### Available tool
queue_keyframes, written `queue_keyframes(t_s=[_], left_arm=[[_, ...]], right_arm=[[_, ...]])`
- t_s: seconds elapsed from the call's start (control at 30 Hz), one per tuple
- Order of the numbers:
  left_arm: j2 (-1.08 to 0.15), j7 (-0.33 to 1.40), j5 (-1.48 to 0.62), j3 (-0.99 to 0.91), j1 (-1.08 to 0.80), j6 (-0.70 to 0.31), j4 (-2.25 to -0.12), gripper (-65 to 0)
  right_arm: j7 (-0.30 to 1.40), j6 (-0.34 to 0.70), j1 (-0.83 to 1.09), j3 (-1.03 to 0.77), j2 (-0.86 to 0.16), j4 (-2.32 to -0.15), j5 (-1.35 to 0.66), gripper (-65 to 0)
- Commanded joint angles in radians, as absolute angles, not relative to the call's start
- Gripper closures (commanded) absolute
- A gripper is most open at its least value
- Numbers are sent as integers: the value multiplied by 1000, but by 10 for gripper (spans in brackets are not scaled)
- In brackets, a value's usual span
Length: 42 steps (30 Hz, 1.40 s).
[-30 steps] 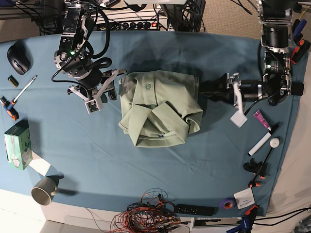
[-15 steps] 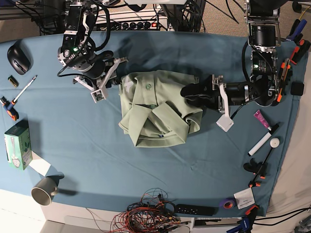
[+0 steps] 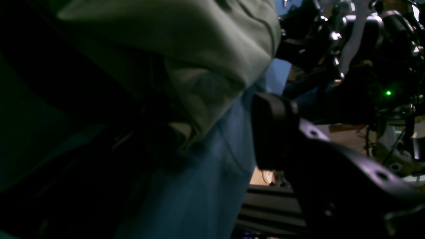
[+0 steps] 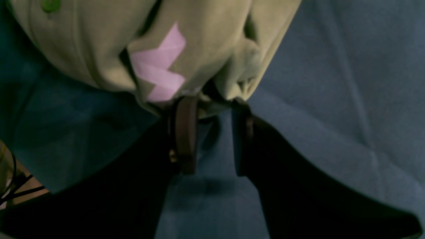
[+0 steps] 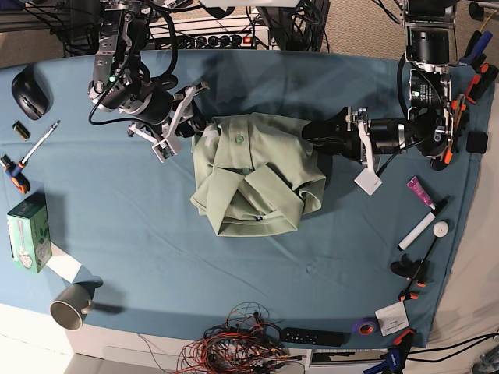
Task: Fold the T-shirt properly
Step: 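Move the left gripper to the shirt's side and press it flat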
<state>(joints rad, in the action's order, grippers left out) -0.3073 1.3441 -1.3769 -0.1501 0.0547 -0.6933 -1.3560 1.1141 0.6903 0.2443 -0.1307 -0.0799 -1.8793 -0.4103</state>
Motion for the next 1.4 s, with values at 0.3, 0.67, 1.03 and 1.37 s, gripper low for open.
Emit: queue_keyframes(t_s=[0.3,0.67,1.03,1.37], left_arm=[[-275,1259,-1331,-153,66,-698,-1373,-368],[-228,1290,-1382,-153,66,-698,-1388,-364],[-228,1362,-1478,-153,23,-698,-1406,-270],[-228,1362,-1470,-153,8,-698,-1406,-270]], right_arm=[[1074,698,238,-133,-146,-1896,-426,-181],[1011,698,234,-133,-213,-1896,-426,-181],[1011,698,233,-132,-213,-1896,-430,-181],[1012,698,232,-132,-213,-1896,-461,-182]])
